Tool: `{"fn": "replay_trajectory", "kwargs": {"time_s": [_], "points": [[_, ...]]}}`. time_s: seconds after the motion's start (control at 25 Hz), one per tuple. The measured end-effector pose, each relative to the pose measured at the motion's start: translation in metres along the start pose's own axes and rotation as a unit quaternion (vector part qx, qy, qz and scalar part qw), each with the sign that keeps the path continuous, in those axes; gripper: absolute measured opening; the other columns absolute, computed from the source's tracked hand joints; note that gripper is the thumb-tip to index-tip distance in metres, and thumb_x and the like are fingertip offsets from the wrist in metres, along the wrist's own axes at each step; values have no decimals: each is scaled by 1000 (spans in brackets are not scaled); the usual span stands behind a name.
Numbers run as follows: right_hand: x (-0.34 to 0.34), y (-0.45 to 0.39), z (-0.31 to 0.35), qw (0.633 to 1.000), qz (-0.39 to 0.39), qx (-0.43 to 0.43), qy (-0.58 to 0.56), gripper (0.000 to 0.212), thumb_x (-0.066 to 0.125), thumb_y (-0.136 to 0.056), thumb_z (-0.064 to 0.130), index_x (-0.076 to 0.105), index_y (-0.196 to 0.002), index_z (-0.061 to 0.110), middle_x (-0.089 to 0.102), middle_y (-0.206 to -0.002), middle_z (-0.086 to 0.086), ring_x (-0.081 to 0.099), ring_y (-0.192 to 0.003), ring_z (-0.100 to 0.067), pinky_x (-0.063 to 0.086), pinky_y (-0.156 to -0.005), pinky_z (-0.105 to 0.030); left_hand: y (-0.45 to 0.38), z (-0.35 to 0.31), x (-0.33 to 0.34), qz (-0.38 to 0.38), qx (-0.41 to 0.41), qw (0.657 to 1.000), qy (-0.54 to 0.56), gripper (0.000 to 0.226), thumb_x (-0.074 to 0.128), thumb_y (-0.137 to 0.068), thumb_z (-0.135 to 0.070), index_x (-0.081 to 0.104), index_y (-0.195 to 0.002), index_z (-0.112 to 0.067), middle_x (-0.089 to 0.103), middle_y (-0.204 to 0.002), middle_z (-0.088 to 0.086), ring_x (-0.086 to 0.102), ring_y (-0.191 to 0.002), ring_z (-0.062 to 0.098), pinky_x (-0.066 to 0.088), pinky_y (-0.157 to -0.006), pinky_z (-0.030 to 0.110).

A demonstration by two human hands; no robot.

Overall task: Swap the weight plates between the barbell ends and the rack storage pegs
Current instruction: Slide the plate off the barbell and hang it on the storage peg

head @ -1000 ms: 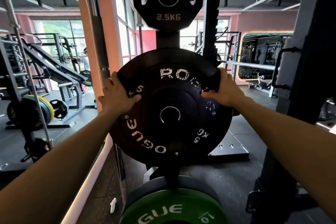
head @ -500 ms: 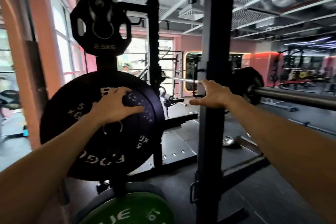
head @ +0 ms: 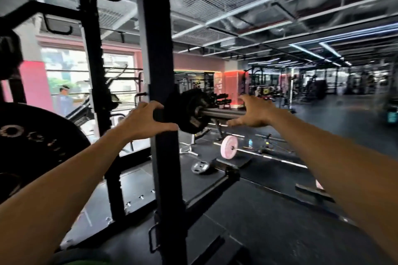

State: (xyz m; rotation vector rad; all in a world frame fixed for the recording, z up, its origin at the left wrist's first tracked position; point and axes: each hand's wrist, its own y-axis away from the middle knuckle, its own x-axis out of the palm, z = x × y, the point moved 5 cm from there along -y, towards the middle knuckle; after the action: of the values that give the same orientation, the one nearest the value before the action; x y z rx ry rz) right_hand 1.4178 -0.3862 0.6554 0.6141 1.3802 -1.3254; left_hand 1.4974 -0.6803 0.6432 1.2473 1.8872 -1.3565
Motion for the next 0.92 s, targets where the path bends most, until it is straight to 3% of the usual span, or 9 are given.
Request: {"fn": "replay_trajectory", "kwargs": {"time_s": [0.08, 0.28, 0.44, 0.68, 0.8, 0.92], "points": [[-13, 15, -57, 1000, 7, 30, -7, 112, 71, -66, 69, 18, -151, 20, 25, -158, -7, 31, -141, -29, 26, -115, -51, -15, -51, 29, 6, 22, 1000, 15, 90, 77, -58, -71, 48, -134, -31, 43, -137, 7, 53, -119, 28, 43, -102, 37], [-40, 43, -186, 997, 13, 70, -29, 112, 72, -67, 66, 17, -151, 19, 23, -159, -7, 30, -142, -30, 28, -114, -51, -57, -146, 107, 29, 39, 999, 18, 108, 57, -31, -100, 48, -122, -44, 49, -128, -5, 58, -108, 23, 45, -100, 52], [-46, 40, -258, 996, 17, 72, -49, 105, 74, -73, 57, 17, -152, 17, 25, -158, -8, 32, -141, -29, 28, -113, -41, -78, -195, 149, 39, 24, 999, 5, 110, 56, -30, -100, 44, -125, -45, 43, -134, -1, 57, -112, 26, 42, -101, 55], [-30, -19, -282, 995, 36, 19, -93, 94, 74, -81, 37, 17, -152, 15, 23, -158, -9, 29, -142, -28, 27, -114, -39, -127, -189, 171, 36, -1, 999, 3, 107, 61, -28, -96, 45, -122, -49, 46, -133, -1, 59, -109, 28, 43, -99, 57], [-5, -69, -276, 995, 34, -12, -97, 91, 73, -83, 34, 18, -152, 13, 24, -158, -9, 29, -142, -27, 27, -115, -37, -155, -158, 178, 15, -21, 999, 22, 100, 65, -23, -92, 46, -114, -53, 51, -128, -3, 66, -97, 26, 51, -88, 57], [24, -126, -266, 993, 37, -35, -105, 85, 73, -83, 32, 23, -150, 14, 32, -154, -10, 36, -138, -28, 31, -114, -39, -174, -129, 177, -7, -60, 998, -35, 99, 65, -41, -78, 44, -130, -41, 47, -130, -2, 59, -108, 24, 45, -98, 54]]}}
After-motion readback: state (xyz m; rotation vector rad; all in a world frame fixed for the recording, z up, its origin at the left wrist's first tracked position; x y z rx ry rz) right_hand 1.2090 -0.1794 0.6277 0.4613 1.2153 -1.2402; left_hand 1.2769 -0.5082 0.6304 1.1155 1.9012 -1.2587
